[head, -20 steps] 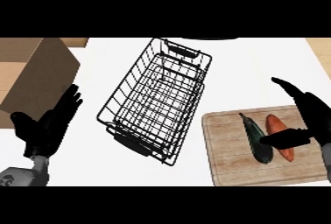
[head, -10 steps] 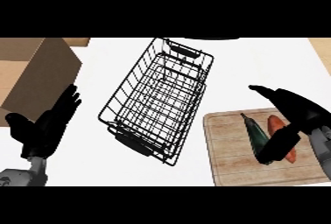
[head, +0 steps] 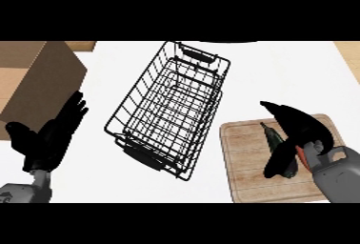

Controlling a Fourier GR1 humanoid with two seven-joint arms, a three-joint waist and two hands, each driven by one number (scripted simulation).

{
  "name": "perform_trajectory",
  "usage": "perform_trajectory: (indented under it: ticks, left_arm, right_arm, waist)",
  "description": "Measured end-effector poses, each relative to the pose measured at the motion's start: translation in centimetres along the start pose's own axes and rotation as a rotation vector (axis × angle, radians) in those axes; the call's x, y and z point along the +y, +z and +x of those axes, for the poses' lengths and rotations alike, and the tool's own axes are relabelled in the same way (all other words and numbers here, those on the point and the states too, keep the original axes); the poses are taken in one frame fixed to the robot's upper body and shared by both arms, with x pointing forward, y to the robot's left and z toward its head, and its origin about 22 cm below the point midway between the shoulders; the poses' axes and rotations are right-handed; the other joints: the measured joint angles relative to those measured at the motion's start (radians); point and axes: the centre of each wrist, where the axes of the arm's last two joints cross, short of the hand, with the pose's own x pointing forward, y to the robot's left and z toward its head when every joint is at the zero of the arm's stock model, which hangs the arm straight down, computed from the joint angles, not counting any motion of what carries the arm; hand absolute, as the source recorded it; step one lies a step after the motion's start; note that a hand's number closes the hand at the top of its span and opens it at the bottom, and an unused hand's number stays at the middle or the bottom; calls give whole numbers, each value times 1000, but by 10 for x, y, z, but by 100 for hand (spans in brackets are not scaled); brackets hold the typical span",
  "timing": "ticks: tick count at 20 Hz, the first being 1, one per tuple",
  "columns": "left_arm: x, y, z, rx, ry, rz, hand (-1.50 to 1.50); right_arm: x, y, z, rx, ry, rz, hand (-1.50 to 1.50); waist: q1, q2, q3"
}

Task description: Pick the eggplant from the cutting board and place it in the tiered basket

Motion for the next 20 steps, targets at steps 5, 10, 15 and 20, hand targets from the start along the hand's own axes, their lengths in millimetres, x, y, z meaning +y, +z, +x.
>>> perform_trajectory:
  ticks: [5,10,15,20]
  left_arm:
    - [-2,3,-4,3,4,6,0]
    - [-5,2,1,-3,-3,8,0]
    - [-1,4,-2,2,-3,1,0]
    - [-2,4,-3,1,-1,5,0]
  right_arm:
    - [23,-19,-7,64,26,7,-150]
    - [37,-28,-25,102,50,-26,-150]
    - [40,-35,-35,132,70,-79,-150]
    - [49,-42,-41,155,98,-68,150]
  waist:
    - [-1,0,1]
    - [-4,0,1]
    - [-4,0,1]
    - [-4,0,0]
